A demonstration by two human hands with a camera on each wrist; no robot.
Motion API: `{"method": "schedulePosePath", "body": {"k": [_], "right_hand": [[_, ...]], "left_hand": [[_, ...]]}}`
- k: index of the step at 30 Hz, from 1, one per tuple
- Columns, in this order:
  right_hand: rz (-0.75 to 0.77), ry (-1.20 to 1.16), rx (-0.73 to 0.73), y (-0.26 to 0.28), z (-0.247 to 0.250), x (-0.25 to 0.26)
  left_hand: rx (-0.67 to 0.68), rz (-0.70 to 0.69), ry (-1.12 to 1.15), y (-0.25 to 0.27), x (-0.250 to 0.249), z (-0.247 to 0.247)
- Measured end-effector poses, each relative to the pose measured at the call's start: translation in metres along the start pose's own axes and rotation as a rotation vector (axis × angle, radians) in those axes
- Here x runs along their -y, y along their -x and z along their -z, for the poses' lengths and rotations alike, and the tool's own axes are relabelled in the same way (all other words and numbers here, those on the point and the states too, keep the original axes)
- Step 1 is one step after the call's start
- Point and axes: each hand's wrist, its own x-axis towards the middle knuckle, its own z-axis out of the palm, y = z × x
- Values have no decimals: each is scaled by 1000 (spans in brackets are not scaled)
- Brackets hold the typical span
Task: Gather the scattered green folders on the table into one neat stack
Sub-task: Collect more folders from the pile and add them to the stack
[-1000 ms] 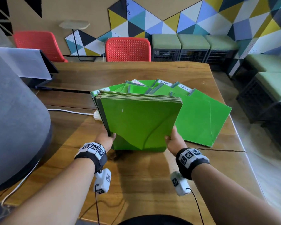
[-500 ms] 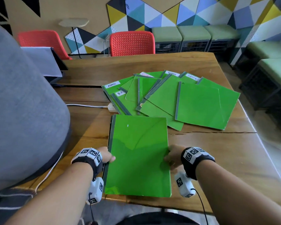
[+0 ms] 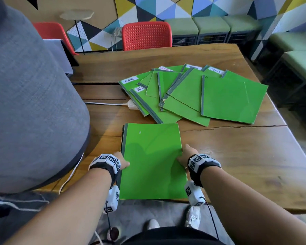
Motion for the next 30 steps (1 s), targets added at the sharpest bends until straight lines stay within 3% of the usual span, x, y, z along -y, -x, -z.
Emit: {"method": "schedulePosePath", "body": {"k": [4,9,16,18,24,30], "right_hand": [[-57,-29,36,-3,-10,-7],[-45,-17,-37,-10,-6,0],[10,152,-38,-20,17,8],[42,188,-68,-22,30,10],[82,187,-240,-48,92,7],[56,253,-285,-85,146,-14]], "left_hand": [[14,-1,12,-10,5,-8],[-57,-36,42,-22,-3,-7],[-41,-37,-21,-41,-21,10],[-36,-49,-56,-47,-33,23],[-185,-119,-50,-63,-89,78],[-206,-203,0,-76,-153,117]]}}
